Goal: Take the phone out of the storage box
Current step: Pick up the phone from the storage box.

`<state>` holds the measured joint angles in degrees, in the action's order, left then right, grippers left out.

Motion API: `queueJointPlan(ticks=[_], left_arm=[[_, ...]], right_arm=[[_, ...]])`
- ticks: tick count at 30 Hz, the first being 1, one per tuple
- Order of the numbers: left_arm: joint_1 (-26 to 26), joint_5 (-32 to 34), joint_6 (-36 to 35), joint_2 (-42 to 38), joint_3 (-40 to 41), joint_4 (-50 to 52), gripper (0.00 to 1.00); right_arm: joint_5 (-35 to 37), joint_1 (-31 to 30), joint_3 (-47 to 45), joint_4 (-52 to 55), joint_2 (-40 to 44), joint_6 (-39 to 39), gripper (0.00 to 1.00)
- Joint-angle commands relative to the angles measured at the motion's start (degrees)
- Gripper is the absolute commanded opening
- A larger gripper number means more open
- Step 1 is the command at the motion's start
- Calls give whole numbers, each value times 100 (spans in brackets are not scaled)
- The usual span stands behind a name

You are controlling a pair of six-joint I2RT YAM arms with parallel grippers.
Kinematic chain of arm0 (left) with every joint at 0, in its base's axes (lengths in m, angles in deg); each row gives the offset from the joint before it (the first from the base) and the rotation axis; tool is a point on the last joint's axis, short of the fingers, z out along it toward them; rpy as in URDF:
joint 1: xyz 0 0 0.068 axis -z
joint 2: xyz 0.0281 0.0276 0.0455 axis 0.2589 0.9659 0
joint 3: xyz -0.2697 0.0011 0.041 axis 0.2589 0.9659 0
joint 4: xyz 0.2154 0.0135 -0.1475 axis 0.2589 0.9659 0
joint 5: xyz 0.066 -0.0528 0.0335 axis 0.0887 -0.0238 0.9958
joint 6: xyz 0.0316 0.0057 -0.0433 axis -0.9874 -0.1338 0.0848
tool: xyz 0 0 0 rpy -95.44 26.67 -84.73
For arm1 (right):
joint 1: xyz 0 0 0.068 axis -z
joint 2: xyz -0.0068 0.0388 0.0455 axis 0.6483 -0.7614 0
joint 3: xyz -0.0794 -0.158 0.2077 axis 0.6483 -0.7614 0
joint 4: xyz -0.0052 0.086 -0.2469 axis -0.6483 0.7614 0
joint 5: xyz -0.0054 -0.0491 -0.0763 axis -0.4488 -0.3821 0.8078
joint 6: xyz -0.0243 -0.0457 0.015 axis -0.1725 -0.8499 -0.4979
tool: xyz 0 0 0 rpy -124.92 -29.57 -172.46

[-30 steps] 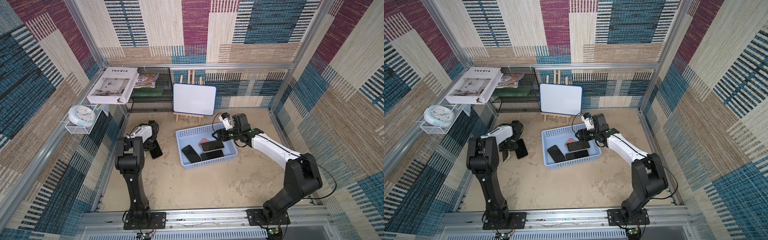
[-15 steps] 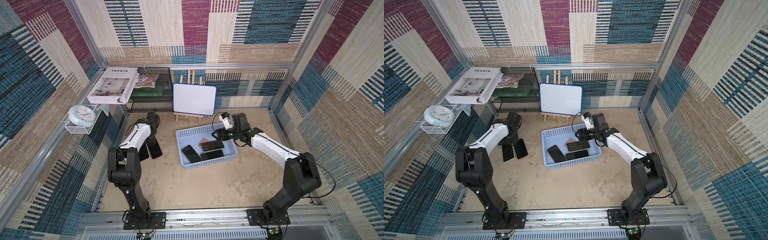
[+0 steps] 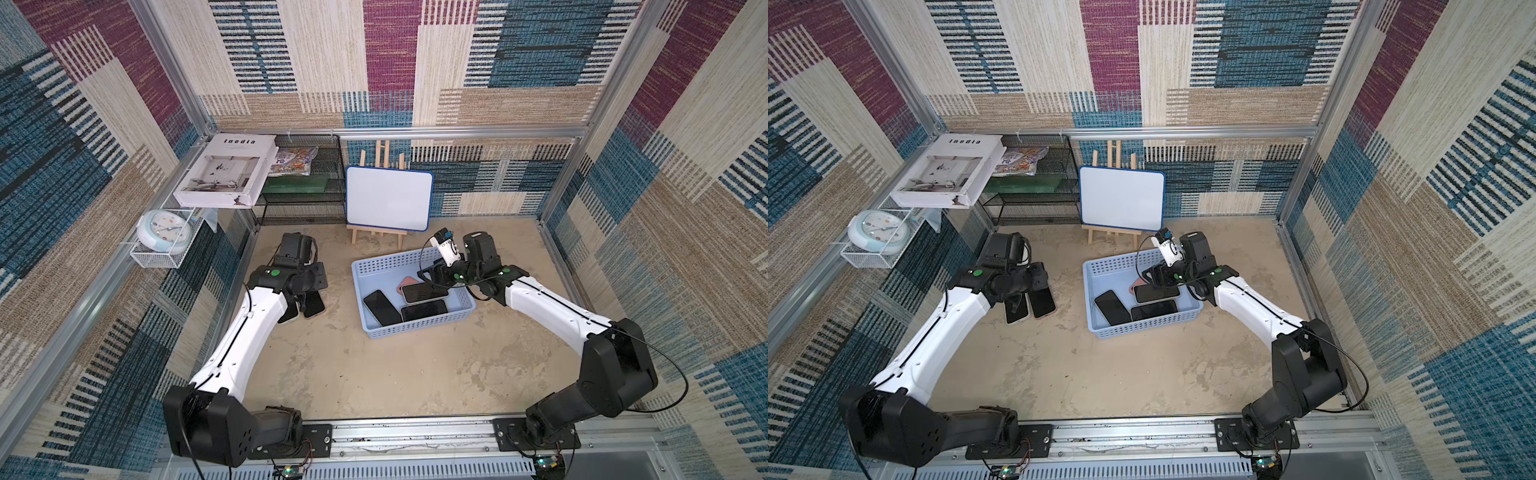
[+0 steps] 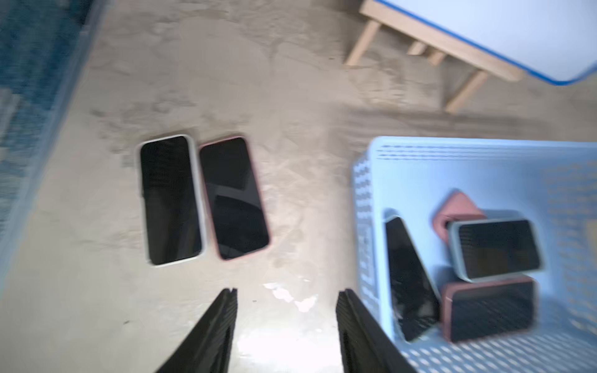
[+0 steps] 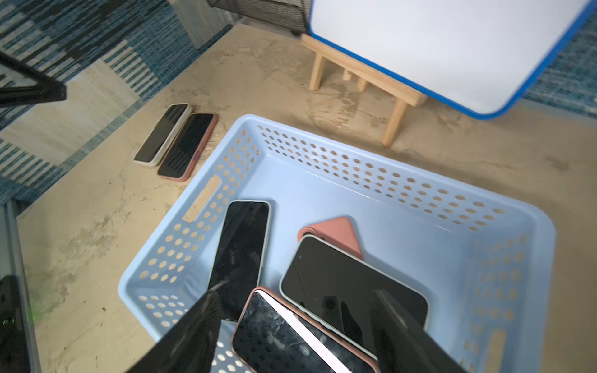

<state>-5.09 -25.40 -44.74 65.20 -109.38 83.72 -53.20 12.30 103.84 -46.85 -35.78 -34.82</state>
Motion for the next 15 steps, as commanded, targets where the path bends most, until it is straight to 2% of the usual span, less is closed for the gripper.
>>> queueJointPlan(ticks=[1,7,11,15], left_arm=[[115,-2236,-86,-61,110,-924,52],[493,-3591,-316,6,391,-1729,57],[617,-3765,-492,84,421,-1860,59],[628,-3750,-755,424,224,-1517,59]], right_arm=[[-400,-109,-33,-245,-9,-706,78],[-657,-131,526,385,-519,-1330,77],[-246,-53,1426,1262,-1178,-775,76],[-214,54,1843,1641,-1614,-279,75]])
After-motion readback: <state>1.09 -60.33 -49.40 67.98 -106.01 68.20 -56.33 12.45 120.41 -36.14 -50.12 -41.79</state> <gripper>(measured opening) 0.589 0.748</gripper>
